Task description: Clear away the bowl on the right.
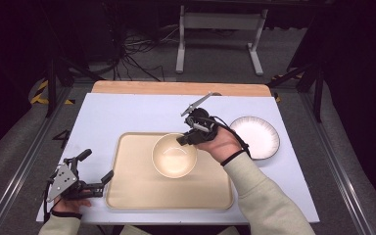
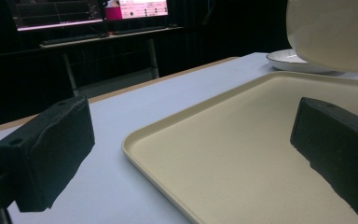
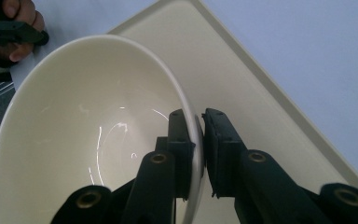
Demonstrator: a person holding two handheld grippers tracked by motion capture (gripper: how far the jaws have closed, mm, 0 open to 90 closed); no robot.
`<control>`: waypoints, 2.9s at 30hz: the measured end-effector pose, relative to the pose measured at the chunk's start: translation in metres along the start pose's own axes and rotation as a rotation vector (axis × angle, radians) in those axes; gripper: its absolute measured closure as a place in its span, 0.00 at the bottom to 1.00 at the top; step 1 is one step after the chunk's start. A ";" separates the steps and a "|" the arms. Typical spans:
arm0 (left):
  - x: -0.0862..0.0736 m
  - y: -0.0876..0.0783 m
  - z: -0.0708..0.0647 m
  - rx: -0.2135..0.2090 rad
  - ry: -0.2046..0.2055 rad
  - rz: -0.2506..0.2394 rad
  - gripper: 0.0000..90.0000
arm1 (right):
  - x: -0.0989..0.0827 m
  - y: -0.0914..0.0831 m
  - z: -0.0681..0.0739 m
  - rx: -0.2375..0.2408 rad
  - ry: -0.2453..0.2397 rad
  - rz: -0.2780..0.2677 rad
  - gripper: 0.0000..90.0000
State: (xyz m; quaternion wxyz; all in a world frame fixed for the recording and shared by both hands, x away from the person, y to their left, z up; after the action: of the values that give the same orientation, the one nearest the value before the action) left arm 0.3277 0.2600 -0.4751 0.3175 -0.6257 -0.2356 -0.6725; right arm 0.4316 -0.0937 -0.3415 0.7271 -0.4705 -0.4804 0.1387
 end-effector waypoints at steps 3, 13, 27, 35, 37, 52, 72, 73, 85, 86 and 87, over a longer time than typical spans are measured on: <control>0.000 0.000 0.000 -0.002 0.001 0.000 0.00 | -0.002 0.010 -0.002 0.012 0.010 0.009 0.91; 0.000 0.000 0.000 -0.003 0.002 -0.002 0.00 | -0.008 0.035 -0.012 0.037 0.057 0.037 0.91; 0.000 0.000 -0.001 -0.004 0.006 0.000 0.00 | -0.015 0.061 -0.018 0.047 0.097 0.066 0.91; 0.000 0.000 -0.001 -0.006 0.006 0.001 0.00 | -0.018 0.071 -0.017 0.060 0.103 0.079 0.90; 0.000 0.000 -0.001 -0.005 0.007 0.001 0.00 | -0.019 0.073 -0.017 0.063 0.112 0.079 0.90; 0.000 0.000 -0.001 -0.004 0.010 0.002 0.00 | -0.021 0.079 -0.017 0.070 0.110 0.092 0.90; 0.000 0.001 -0.001 -0.014 0.007 0.005 0.00 | -0.018 0.074 -0.013 0.001 0.084 0.064 0.63; 0.000 0.001 -0.001 -0.014 0.006 0.005 0.00 | -0.018 0.072 -0.012 -0.004 0.079 0.058 0.61; 0.000 0.002 0.000 -0.012 0.001 0.000 0.00 | -0.013 0.043 -0.002 -0.068 0.035 -0.037 0.47; 0.000 0.002 0.000 -0.012 -0.001 0.002 0.00 | -0.013 0.040 -0.001 -0.065 0.032 -0.049 0.46; 0.000 0.002 0.000 -0.012 0.000 0.003 0.00 | -0.013 0.037 0.000 -0.063 0.025 -0.062 0.46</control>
State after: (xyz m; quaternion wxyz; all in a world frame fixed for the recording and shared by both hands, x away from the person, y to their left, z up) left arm 0.3292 0.2585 -0.4754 0.3147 -0.6277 -0.2308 -0.6735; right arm 0.4341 -0.0826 -0.3791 0.7218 -0.4795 -0.4900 0.0951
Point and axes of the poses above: each handheld gripper's, and its own axes: y roughly forward along the jaws, x roughly out of its top, z roughly to its left, the point moved 2 cm from there along y, roughly forward along the jaws, and after that the axes turned 3 degrees about -x, right-handed, at the moved point
